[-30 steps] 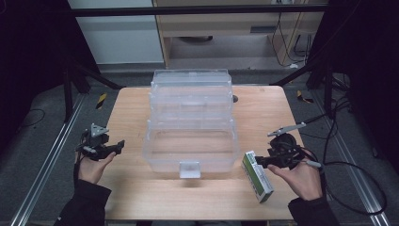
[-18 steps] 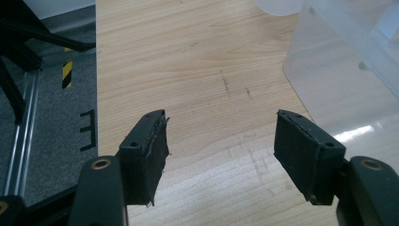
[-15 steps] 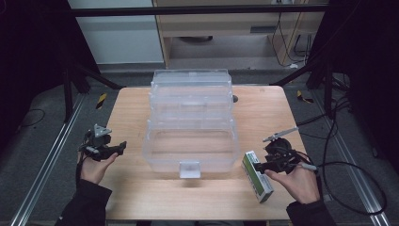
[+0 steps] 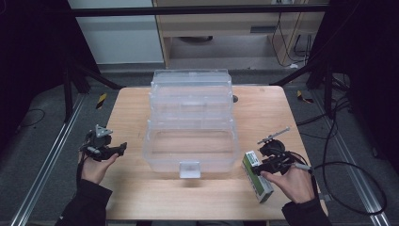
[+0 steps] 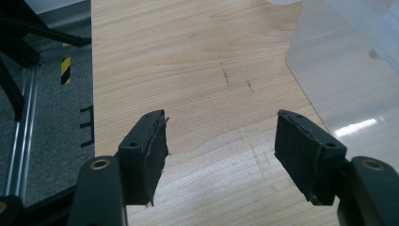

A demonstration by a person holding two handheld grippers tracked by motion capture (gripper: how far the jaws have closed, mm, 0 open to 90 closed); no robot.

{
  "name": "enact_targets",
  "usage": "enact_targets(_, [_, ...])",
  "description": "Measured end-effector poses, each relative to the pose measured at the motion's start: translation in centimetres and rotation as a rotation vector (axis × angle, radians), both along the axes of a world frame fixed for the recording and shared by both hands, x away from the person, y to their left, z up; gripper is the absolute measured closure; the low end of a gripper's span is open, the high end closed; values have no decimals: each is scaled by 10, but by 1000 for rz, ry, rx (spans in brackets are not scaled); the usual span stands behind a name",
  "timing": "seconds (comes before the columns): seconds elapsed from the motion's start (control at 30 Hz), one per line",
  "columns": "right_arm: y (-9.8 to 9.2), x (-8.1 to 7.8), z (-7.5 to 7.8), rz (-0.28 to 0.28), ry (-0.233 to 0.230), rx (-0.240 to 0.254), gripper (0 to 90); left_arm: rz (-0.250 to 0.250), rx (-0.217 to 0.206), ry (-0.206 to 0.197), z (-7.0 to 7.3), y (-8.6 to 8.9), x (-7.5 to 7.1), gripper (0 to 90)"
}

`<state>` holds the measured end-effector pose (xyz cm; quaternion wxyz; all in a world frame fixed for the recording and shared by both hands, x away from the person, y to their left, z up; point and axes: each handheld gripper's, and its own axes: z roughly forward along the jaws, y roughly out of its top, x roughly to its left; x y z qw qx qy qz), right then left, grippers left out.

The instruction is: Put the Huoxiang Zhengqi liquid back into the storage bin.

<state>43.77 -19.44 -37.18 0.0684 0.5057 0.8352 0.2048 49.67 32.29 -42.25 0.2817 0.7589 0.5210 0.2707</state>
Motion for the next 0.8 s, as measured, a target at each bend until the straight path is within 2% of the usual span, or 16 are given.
enact_targets(0.43, [3, 5, -9, 7, 40, -25, 510, -4, 3, 11, -3, -2, 1, 339])
enact_targets(0.8, [1, 8, -15, -11, 66, -41, 525, -9, 7, 18, -4, -3, 2, 337])
